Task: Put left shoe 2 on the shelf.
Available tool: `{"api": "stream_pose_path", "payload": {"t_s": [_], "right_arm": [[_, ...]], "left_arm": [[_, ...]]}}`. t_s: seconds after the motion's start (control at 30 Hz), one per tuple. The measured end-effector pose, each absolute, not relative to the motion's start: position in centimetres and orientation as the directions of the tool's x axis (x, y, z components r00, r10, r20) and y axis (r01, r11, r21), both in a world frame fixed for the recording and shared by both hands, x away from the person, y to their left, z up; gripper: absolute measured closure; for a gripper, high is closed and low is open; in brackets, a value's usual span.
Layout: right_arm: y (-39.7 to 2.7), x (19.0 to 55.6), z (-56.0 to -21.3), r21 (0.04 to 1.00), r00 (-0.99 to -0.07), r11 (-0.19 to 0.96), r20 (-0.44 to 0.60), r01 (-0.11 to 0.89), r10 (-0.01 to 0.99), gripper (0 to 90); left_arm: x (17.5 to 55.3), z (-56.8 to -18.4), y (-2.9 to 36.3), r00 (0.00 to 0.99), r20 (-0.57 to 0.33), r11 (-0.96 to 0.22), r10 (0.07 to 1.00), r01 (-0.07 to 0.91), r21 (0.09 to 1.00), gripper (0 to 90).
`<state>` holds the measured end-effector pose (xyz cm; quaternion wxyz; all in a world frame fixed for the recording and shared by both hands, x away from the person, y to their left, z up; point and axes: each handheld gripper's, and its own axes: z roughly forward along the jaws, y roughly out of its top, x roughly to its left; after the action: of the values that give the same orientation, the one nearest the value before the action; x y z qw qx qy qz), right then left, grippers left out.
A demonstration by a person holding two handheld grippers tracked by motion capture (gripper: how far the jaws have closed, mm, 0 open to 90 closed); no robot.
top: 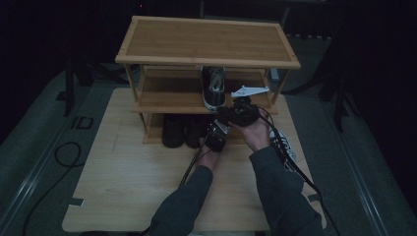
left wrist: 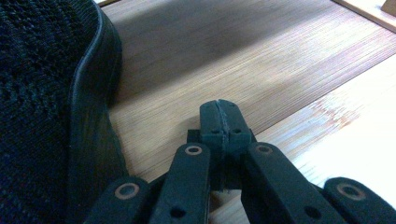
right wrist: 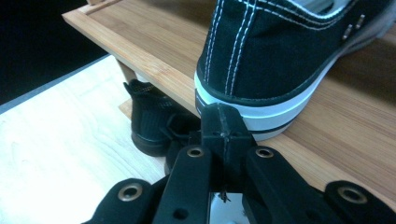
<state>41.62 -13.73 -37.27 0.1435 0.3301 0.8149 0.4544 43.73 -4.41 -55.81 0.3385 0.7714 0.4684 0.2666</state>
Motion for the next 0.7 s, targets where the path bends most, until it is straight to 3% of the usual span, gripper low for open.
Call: {"api": "stream_pose_path", "payload": {"t_s": [0.23, 0.7], "right_arm": [[-14.5, 41.2, -36.8, 0.839, -0.744, 0.379, 0.044, 0.39, 0.667, 90.0], [-18.4, 38.5, -35.8, 0.816, -0.718, 0.427, -0.02, 0.39, 0.696, 81.0]], "left_arm": [[43.7, -55.8, -4.4, 0.419, 0.093, -0.331, 0.903, 0.543, 0.772, 90.0], [43.7, -55.8, -4.4, 0.419, 0.096, -0.332, 0.903, 0.54, 0.773, 90.0]]}}
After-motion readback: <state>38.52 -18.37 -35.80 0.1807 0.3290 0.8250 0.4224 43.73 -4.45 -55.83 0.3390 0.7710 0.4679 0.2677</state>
